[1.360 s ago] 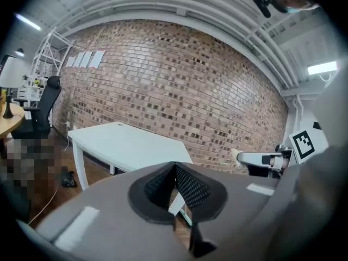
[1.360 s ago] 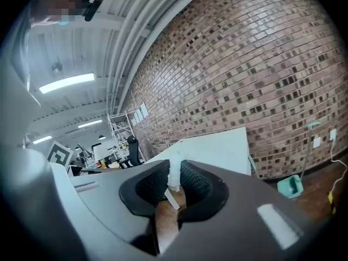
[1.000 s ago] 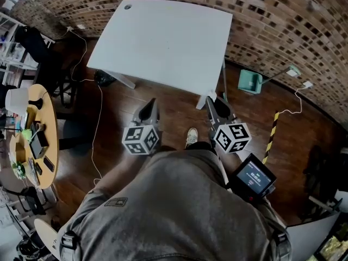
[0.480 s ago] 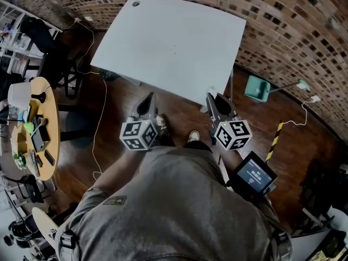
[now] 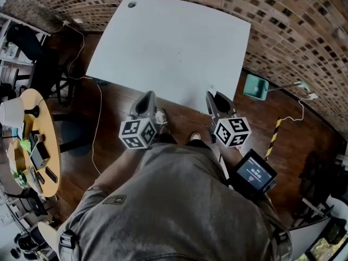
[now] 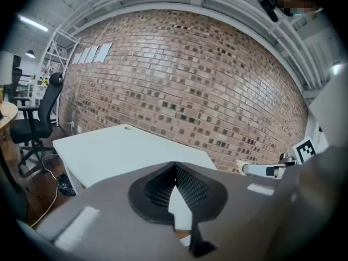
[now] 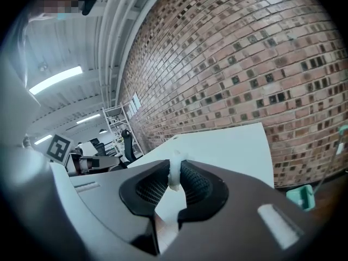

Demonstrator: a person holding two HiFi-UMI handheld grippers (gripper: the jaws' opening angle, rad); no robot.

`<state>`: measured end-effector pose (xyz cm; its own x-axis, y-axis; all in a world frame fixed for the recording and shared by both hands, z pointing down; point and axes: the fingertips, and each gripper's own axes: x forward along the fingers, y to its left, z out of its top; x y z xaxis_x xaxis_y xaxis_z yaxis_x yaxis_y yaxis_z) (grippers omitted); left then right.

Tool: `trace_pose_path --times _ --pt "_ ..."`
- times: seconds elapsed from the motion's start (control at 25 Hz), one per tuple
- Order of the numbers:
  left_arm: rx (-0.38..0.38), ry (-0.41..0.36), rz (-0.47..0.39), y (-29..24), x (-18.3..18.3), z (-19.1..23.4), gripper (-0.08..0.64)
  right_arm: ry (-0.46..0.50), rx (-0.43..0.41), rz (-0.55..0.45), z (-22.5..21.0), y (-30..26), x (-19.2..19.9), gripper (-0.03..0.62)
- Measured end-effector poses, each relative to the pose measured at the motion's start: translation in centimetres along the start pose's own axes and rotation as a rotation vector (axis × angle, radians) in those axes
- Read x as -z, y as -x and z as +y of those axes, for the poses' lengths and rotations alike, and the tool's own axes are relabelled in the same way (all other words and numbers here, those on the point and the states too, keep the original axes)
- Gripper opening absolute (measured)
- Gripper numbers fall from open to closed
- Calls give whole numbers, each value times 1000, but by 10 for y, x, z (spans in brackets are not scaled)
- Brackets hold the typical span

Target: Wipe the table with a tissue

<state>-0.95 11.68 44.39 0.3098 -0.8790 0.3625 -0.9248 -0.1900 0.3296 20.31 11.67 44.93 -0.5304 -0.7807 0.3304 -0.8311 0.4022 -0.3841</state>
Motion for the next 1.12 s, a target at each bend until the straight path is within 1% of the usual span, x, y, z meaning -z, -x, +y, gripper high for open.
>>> trace_pose_path --times 0.2,0.48,0.6,0.72,0.96,1.12 --pt "59 -6 39 -30 -15 38 2 -3 69 26 7 -41 -2 71" --pt "109 -2 92 -53 -29 89 2 -1 145 47 25 -88 -4 71" --pt "137 -7 103 -62 -33 99 2 4 170 54 29 -101 -3 71" --pt "147 -4 116 -70 -35 107 2 8 186 72 30 -111 0 71" --pt "146 -14 141 -86 -37 111 2 33 199 106 13 -130 2 72" --pt "132 -23 158 -92 -36 113 2 59 202 150 -1 -143 8 72"
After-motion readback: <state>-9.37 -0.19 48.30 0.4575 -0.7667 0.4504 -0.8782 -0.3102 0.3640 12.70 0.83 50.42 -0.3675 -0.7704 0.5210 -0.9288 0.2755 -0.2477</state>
